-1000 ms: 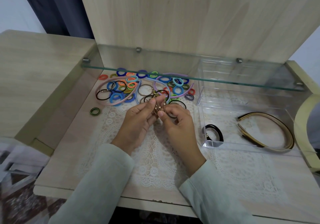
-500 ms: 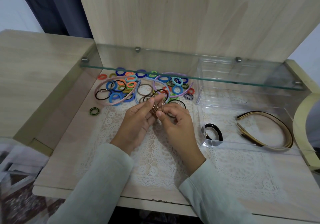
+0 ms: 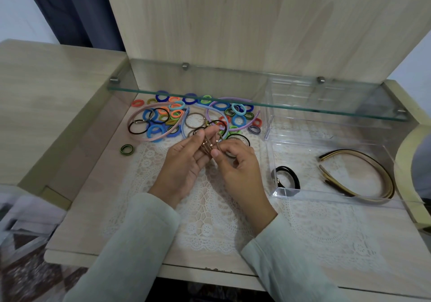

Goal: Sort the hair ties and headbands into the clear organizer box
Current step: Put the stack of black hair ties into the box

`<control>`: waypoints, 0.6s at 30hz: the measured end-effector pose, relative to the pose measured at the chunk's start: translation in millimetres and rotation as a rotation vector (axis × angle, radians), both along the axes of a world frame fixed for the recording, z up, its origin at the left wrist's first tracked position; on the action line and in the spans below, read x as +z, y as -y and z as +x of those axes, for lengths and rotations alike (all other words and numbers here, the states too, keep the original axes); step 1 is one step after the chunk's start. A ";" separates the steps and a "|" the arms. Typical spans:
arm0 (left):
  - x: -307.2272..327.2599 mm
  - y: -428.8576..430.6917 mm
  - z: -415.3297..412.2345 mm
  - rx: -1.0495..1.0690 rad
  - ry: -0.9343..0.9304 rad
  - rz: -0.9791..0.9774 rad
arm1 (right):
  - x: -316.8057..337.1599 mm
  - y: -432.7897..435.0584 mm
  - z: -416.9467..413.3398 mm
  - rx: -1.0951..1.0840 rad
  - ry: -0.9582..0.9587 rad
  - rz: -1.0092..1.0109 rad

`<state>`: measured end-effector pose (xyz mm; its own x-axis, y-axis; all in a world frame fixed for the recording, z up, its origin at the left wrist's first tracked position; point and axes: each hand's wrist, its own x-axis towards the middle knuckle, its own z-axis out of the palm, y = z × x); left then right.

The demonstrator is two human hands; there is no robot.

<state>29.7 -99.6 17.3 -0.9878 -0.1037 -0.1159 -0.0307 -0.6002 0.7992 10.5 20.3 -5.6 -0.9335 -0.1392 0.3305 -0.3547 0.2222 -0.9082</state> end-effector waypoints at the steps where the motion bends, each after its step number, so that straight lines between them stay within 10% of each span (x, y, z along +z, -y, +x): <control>1: 0.1 -0.1 -0.1 0.000 0.001 -0.006 | -0.2 0.0 0.1 -0.003 0.002 -0.001; 18: 1.2 -4.9 3.6 -0.013 0.006 -0.133 | 2.3 -3.0 4.5 -0.047 0.008 -0.009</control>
<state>33.3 -94.8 18.5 -0.9885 -0.1052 -0.1082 -0.0434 -0.4888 0.8713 14.9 23.2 -3.4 -0.9415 -0.0922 0.3242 -0.3369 0.2299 -0.9130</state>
